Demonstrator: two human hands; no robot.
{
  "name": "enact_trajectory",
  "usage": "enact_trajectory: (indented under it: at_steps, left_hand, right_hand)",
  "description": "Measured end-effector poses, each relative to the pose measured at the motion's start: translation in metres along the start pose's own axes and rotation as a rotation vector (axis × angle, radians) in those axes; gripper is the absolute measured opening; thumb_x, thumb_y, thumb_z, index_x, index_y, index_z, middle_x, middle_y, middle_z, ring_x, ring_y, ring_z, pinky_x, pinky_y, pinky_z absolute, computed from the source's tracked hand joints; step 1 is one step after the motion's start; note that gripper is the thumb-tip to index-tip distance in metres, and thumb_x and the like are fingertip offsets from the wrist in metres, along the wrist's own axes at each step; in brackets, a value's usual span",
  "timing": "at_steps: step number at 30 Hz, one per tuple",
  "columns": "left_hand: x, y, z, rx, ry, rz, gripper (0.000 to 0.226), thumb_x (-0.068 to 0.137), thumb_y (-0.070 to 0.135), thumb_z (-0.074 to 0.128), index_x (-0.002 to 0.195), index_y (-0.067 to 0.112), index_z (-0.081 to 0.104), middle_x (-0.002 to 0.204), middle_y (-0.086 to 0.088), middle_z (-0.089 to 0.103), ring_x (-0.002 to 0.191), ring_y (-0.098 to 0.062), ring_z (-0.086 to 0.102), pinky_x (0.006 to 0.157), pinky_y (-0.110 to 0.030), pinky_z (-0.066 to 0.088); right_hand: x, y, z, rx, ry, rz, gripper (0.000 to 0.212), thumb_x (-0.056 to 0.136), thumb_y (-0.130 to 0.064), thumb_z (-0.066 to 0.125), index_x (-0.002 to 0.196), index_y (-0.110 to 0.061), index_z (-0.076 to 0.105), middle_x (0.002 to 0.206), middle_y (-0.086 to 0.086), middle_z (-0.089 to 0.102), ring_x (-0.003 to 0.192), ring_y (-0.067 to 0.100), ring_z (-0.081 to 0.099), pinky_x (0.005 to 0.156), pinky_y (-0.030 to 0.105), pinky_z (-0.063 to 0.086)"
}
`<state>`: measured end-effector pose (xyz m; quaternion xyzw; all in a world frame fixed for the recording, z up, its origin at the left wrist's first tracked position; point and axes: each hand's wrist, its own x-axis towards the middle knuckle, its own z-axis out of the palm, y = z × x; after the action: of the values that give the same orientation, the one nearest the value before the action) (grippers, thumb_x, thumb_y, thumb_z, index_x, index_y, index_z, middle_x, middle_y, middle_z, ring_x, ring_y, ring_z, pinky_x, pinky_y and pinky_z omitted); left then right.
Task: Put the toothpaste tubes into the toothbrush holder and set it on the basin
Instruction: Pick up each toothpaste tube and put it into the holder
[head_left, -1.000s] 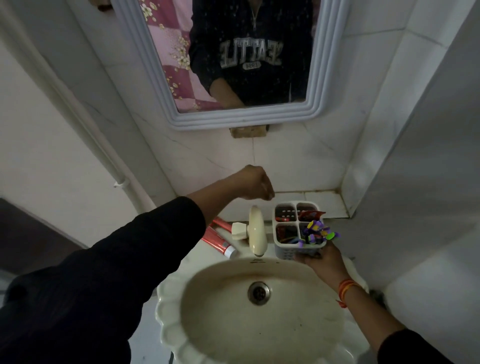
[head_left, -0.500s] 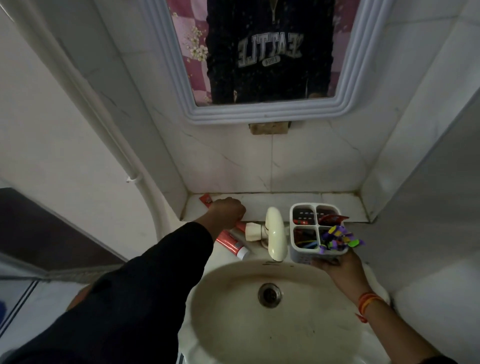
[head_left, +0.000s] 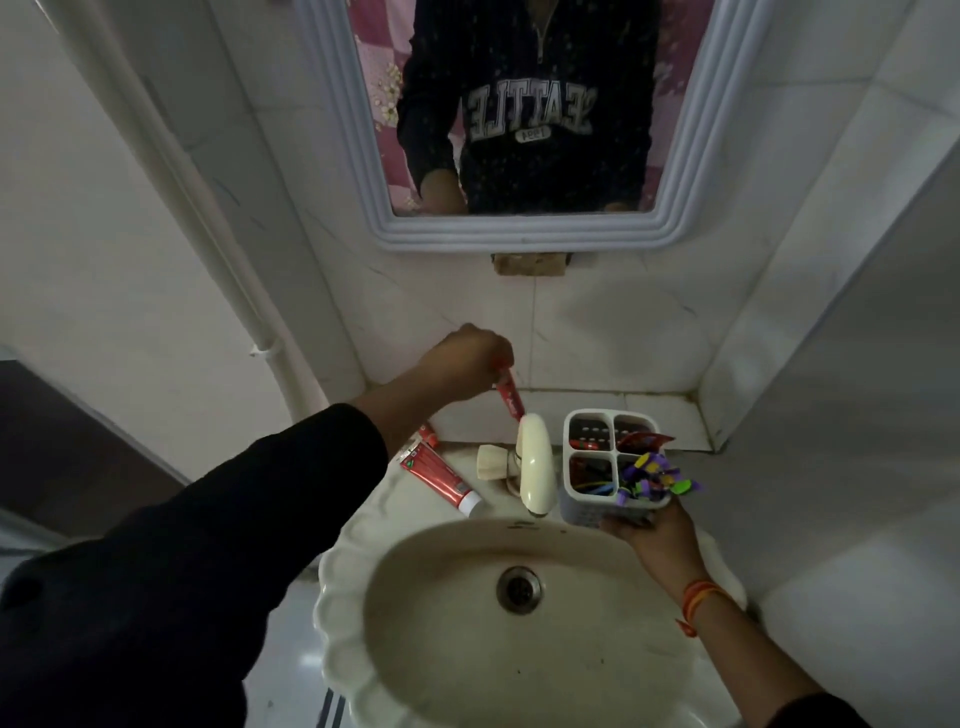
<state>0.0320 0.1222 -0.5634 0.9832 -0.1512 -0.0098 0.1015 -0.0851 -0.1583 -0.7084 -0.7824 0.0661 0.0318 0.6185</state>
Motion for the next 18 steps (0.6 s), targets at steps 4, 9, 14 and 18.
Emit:
enact_trajectory:
  at_steps: [4,9,14,18]
  left_hand:
    - [0.0,0.038,-0.029,-0.151,0.172,0.01,0.016,0.094,0.022,0.067,0.109,0.017,0.072,0.1,0.0,0.073,0.076,-0.01,0.066,0.069,-0.025,0.054]
    - [-0.003,0.091,-0.055,-0.218,0.311,0.115,0.016,0.088,0.021,0.075,0.101,0.014,0.08,0.091,0.003,0.078,0.067,-0.001,0.061,0.07,-0.017,0.05]
    - [0.0,0.116,-0.028,-0.141,0.051,0.084,0.018,0.08,0.022,0.08,0.098,0.017,0.081,0.092,0.0,0.079,0.077,-0.008,0.07,0.081,-0.028,0.061]
    - [0.001,0.119,-0.001,0.008,-0.11,0.056,0.02,0.076,0.026,0.082,0.096,0.021,0.081,0.094,0.0,0.077,0.085,-0.017,0.072,0.075,-0.034,0.061]
  right_hand:
    - [-0.003,-0.003,-0.001,0.003,0.004,0.015,0.057,0.066,0.016,0.078,0.118,0.002,0.061,0.109,0.011,0.064,0.105,0.022,0.058,0.068,0.006,0.048]
    - [-0.008,-0.007,0.001,0.032,0.02,0.036,0.058,0.064,0.014,0.08,0.112,-0.014,0.063,0.11,0.011,0.067,0.107,0.024,0.061,0.075,0.016,0.055]
    - [-0.009,-0.008,0.0,0.046,0.024,0.055,0.057,0.063,0.012,0.081,0.109,-0.017,0.065,0.109,0.01,0.069,0.11,0.03,0.063,0.09,0.042,0.053]
    - [-0.006,-0.004,0.001,0.034,0.026,0.068,0.06,0.062,0.011,0.082,0.117,-0.006,0.063,0.111,0.011,0.068,0.112,0.03,0.062,0.088,0.038,0.052]
